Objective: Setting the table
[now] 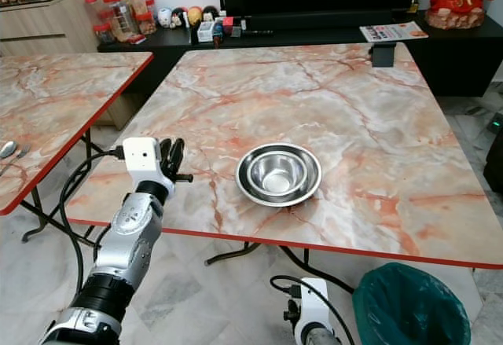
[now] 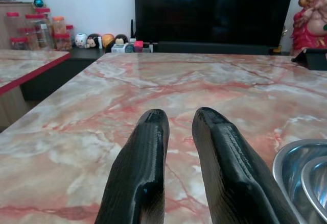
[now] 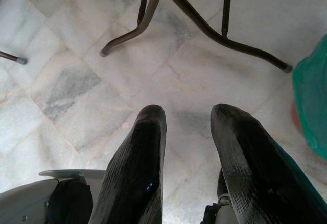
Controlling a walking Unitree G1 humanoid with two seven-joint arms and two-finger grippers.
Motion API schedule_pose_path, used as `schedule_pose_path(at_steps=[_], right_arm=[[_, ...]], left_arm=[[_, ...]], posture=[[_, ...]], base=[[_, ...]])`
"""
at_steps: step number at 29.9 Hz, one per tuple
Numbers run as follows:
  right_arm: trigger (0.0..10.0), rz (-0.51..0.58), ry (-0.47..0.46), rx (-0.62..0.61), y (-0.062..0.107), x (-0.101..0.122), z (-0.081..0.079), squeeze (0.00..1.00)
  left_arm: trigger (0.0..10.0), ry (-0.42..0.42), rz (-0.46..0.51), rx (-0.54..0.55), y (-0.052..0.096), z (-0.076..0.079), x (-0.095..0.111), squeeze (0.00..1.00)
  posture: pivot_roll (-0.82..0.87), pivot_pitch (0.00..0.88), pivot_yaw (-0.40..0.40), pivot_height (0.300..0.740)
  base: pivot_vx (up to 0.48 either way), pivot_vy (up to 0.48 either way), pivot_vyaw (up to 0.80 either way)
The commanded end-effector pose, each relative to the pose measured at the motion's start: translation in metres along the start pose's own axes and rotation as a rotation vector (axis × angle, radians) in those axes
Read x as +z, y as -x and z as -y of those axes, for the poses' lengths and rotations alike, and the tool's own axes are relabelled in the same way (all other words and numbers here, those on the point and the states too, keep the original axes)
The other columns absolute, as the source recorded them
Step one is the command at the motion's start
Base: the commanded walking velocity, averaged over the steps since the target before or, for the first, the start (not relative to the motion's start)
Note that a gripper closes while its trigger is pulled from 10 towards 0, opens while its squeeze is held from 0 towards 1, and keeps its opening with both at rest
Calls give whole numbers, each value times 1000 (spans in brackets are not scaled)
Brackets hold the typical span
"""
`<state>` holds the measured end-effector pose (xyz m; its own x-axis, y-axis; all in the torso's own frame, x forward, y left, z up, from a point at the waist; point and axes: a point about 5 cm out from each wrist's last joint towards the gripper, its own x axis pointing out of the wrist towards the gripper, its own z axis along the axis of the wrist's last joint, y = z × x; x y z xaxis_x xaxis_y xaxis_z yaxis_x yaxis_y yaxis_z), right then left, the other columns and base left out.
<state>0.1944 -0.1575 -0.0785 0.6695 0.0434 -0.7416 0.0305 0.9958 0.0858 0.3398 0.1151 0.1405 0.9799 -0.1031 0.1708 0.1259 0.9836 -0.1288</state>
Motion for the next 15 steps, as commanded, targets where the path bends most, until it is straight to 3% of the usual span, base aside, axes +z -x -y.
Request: schedule_pose_path(at_steps=[1, 15], right_arm=[[10000, 3, -20, 9, -1, 1, -5, 0], [10000, 1, -11, 10, 0, 0, -3, 0]], left_arm=[[10000, -15, 10, 9, -1, -6, 4, 0], [10000, -15, 1, 2, -2, -4, 2, 0]], posture=[[-16, 7, 125, 740], [-20, 0, 125, 740]], base=[[0, 480, 0], [0, 480, 0]])
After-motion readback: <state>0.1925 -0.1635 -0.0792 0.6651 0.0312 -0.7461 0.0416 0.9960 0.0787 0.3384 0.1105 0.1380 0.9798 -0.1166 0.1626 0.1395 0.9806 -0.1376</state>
